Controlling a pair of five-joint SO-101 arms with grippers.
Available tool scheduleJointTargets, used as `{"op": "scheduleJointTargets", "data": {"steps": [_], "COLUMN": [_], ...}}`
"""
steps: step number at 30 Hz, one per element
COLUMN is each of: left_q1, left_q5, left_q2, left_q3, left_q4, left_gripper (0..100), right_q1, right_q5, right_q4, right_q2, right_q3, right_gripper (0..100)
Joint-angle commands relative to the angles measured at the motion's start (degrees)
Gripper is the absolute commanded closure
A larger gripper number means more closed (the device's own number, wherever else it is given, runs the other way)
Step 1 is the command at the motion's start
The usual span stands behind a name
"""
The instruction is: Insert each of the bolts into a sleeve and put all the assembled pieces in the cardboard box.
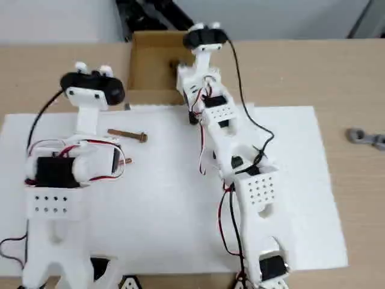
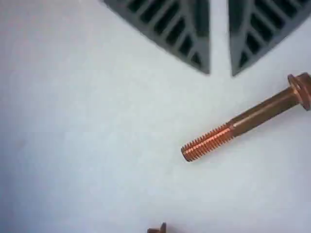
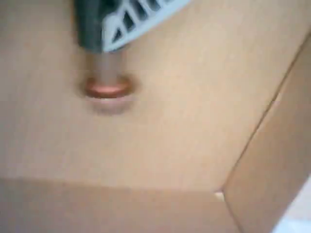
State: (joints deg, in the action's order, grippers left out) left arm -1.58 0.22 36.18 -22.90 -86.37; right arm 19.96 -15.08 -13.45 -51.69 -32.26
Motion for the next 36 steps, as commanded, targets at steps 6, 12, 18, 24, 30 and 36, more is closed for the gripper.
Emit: {"op": "scheduleJointTargets", "data": {"steps": [6, 12, 18, 24, 30, 36], "left_q1": [-2.37, -3.52, -3.34, -4.31, -3.87, -3.08], "left_q5": [1.58, -12.13, -30.07, -47.91, -58.46, -62.24], "left_q2": [-13.71, -29.36, -40.88, -46.24, -54.07, -62.59], "left_q3": [5.23, 21.76, 34.77, 36.53, 37.93, 47.52], "left_q4": [-0.35, -6.86, -12.92, -12.31, -7.82, -4.66], "left_gripper": [88, 88, 88, 87, 84, 84], "right_q1": [-1.1, -1.19, -1.19, -3.03, -5.23, -7.25], "right_q5": [-0.79, -0.79, -0.62, -0.53, -0.53, -0.79], "right_q4": [-10.77, -27.56, -44.09, -55.69, -67.82, -77.58], "right_q2": [12.44, 26.95, 38.64, 47.87, 56.4, 61.49], "right_q3": [-2.99, -2.99, -2.99, -2.99, -2.99, -2.64], "right_gripper": [82.1, 82.2, 82.3, 82.3, 82.3, 82.3]}}
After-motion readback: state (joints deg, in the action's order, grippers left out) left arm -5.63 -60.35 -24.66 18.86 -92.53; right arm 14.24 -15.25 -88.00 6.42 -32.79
